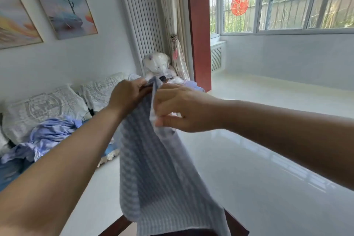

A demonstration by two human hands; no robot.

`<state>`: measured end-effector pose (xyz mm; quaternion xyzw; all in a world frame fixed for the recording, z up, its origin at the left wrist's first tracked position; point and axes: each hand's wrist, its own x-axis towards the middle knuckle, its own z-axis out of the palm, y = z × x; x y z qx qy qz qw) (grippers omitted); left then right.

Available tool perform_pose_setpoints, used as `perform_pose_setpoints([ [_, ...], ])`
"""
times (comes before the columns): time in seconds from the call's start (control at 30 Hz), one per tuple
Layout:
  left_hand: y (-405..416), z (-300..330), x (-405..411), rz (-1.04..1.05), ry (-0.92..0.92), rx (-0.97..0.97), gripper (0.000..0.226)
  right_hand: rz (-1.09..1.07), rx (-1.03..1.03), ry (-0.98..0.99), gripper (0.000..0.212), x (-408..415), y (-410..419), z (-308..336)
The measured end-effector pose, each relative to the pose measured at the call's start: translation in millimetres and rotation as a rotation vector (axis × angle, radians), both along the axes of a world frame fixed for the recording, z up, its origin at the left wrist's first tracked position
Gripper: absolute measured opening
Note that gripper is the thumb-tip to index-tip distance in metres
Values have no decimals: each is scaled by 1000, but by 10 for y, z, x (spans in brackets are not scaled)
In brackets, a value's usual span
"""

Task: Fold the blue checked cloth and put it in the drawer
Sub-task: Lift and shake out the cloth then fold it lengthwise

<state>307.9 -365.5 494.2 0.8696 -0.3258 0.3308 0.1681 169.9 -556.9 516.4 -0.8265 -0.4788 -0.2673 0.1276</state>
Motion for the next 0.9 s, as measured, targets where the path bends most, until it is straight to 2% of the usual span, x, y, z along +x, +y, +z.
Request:
perform_pose_setpoints([
  [0.1,-152,136,-57,-16,12,-18,40,-44,134,-45,28,70,20,54],
  [0.23,-3,140,87,68,84,-62,31,-89,239,72,35,33,-62,215],
  [0.33,34,96,104,87,145,-42,30,-172,205,135,32,24,-139,265],
  [0.43,125,113,66,62,156,-41,26,-324,180,243,43,96,-376,322],
  [0.5,187,144,37,34,130,-54,23,-415,201,247,48,183,-639,331],
  [0.57,214,177,-1,7,80,-49,24,-549,128,117,53,275,-853,333],
  [0.63,196,202,-59,-53,36,-31,26,-726,-42,-10,56,380,-1004,321],
  [0.7,108,220,-125,-150,-17,48,35,-911,-185,-52,65,475,-1091,266],
  [0.77,-12,231,-166,-216,-43,146,43,-1078,-313,-21,56,524,-1112,256],
  [0.83,-104,246,-194,-242,-21,180,47,-1239,-455,119,42,539,-1067,323],
  [0.9,-177,244,-223,-277,2,172,42,-1211,-525,217,64,525,-973,400],
])
